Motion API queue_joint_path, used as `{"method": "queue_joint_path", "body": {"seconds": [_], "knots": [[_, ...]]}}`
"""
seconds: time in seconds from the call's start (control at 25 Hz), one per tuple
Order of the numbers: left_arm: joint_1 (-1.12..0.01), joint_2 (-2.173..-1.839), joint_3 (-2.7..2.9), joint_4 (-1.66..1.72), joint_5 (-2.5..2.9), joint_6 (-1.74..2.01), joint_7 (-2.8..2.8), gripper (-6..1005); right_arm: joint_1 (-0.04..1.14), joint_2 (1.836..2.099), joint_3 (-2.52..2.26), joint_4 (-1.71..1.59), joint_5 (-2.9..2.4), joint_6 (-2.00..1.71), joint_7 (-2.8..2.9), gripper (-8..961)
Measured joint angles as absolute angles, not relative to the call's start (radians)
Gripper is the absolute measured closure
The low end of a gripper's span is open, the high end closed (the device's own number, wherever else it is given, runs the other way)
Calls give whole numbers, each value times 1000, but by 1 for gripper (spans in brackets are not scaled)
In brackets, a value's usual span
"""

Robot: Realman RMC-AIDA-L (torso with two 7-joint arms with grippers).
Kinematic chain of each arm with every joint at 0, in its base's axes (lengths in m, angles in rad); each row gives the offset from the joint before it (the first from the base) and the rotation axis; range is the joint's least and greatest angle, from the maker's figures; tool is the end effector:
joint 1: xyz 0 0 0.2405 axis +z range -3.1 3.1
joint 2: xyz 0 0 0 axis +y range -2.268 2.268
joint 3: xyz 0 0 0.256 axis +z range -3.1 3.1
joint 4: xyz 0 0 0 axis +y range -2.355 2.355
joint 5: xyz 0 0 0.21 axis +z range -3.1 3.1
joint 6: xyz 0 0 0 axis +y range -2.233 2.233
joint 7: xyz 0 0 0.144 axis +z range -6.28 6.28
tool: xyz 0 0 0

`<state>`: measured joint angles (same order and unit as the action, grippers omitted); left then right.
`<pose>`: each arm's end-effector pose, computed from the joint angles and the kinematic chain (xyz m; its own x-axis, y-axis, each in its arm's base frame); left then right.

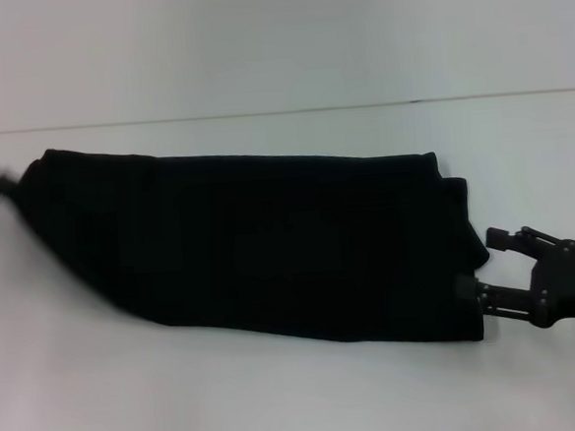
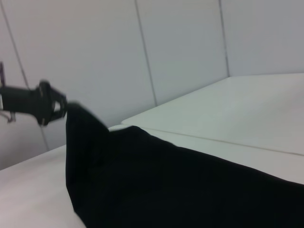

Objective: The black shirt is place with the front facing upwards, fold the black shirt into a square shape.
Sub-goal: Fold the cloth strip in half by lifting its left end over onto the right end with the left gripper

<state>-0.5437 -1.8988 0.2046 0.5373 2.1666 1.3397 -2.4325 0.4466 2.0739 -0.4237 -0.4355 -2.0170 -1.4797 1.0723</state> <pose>-0.3532 0.3597 0.1081 -0.2781 0.6412 0.7152 0.9523 0.0869 0.2924 0.3170 0.2999 -0.0093 0.7289 -0.3018 -0.6145 -0.5677 -0.7682 -0.2960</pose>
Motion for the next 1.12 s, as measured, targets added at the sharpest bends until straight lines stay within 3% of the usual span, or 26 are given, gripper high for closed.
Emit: {"method": "queue_joint_path", "body": {"seconds": [0.2,0.32,0.44,0.64,0.84,1.12], "knots": [[-711,-1935,245,529,2105,1417,-2418,987,423,2073,-399,-429,-2018,-1477,1072,7],[-839,-1982,319,527,2104,1419,-2411,987,411,2075,-390,-427,-2019,-1473,1072,7],[-937,-2051,418,527,2103,1409,-2403,987,401,2077,-388,-426,-2018,-1472,1072,7],[-971,-2161,531,509,2100,1387,-2375,988,396,2079,-388,-426,-2018,-1468,1073,8],[-941,-2168,585,269,2048,1321,-2264,988,408,2086,-391,-400,-2023,-1414,1078,8],[-893,-2169,585,235,2036,1324,-2229,988,465,2088,-397,-350,-2021,-1306,1078,8]]}}
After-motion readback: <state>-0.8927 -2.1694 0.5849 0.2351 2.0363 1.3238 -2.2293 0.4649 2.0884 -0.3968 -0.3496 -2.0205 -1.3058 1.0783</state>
